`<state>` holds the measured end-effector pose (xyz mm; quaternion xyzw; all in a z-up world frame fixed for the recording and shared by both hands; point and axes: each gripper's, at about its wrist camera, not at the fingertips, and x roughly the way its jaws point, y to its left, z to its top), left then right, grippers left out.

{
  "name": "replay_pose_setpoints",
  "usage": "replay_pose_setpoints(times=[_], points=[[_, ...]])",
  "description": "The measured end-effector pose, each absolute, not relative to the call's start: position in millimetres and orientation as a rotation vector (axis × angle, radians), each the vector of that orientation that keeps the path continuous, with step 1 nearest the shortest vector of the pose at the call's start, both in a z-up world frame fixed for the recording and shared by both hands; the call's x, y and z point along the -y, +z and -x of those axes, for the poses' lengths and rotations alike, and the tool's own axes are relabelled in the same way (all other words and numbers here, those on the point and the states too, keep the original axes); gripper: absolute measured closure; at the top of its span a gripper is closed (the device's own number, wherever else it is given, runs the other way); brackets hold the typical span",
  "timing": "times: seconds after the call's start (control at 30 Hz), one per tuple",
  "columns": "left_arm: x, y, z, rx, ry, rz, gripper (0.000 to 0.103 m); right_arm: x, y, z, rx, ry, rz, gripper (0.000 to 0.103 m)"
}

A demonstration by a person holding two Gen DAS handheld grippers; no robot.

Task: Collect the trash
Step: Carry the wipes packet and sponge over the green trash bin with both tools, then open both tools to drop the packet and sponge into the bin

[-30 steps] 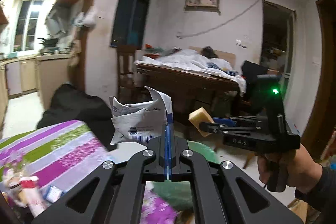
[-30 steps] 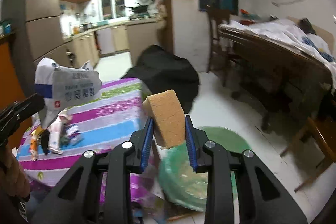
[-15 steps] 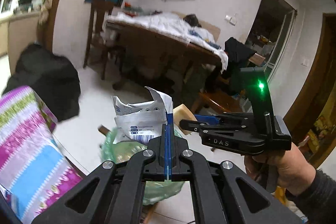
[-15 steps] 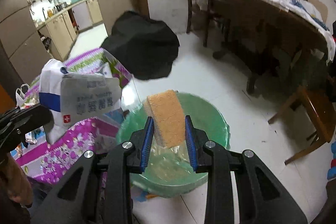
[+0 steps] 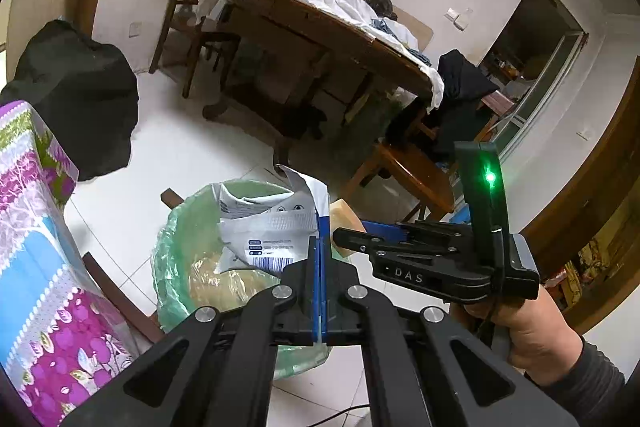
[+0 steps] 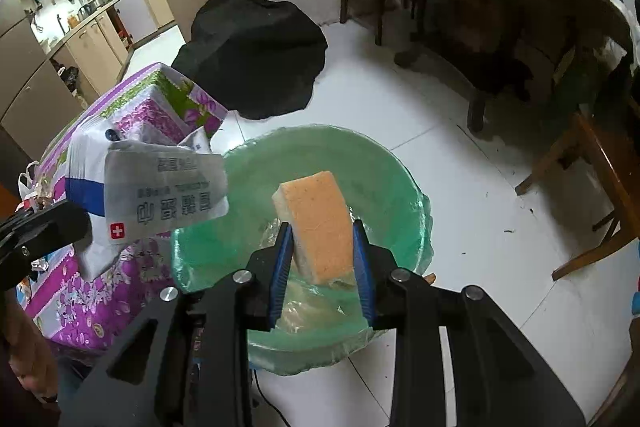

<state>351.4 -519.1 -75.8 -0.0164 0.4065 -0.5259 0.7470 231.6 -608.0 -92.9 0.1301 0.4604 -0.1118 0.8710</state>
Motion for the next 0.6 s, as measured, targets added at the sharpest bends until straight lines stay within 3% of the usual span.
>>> replay_pose_setpoints(times=[0.6], points=[[521,-101,-356,-0.939,-1.139,0.04,0.102,623,-108,-239,-0.976,-0.22,-0.284,0.073]])
